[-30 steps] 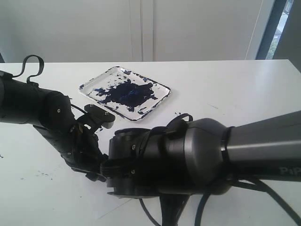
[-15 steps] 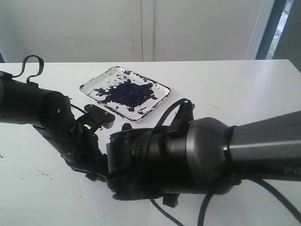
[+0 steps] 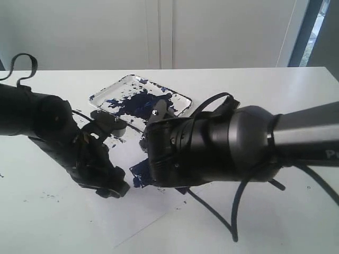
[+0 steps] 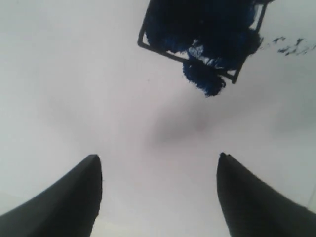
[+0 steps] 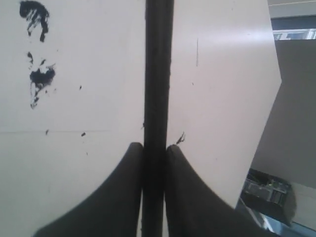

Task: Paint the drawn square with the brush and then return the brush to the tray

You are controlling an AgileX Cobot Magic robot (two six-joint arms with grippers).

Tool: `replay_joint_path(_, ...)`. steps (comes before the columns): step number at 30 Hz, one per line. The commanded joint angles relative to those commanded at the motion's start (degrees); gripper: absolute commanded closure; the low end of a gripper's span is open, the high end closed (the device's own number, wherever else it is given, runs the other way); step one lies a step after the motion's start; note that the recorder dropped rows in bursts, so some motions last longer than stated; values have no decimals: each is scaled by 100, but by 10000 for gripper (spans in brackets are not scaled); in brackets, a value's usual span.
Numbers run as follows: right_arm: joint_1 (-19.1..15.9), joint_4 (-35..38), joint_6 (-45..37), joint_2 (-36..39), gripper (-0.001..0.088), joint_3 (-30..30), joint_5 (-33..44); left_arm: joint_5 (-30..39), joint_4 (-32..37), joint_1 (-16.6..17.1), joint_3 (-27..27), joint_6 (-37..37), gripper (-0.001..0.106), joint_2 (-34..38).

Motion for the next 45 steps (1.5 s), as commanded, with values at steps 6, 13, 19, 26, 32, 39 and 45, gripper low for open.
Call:
replay_joint_path(6,-117,-12,289,0,868,0,-696,195,0,0,0,-175,421,-755)
replay_joint_path(13,-117,-40,308,0,868,0,-538,141,0,6,0,-236,787,-1483)
replay_joint_path(19,-117,-286,572,0,868,0,-520,283,11,6,0,-280,1053,-1616)
replay_joint_path(26,-117,-570,1004,0,868,0,-543,339,279,6,0,-441,1053,-1680)
replay_joint_path(32,-284,-590,1188,0,868,0,-809,339,1190,56,0,-1254,1053,-1822)
replay_joint_path(39,-561,-566,1216,0,868,0,-1099,351,1544,408,0,-1802,1053,-2017)
replay_joint_path(45,-585,-566,1227,0,868,0,-1428,316,1583,524,0,-1888,1053,-2319)
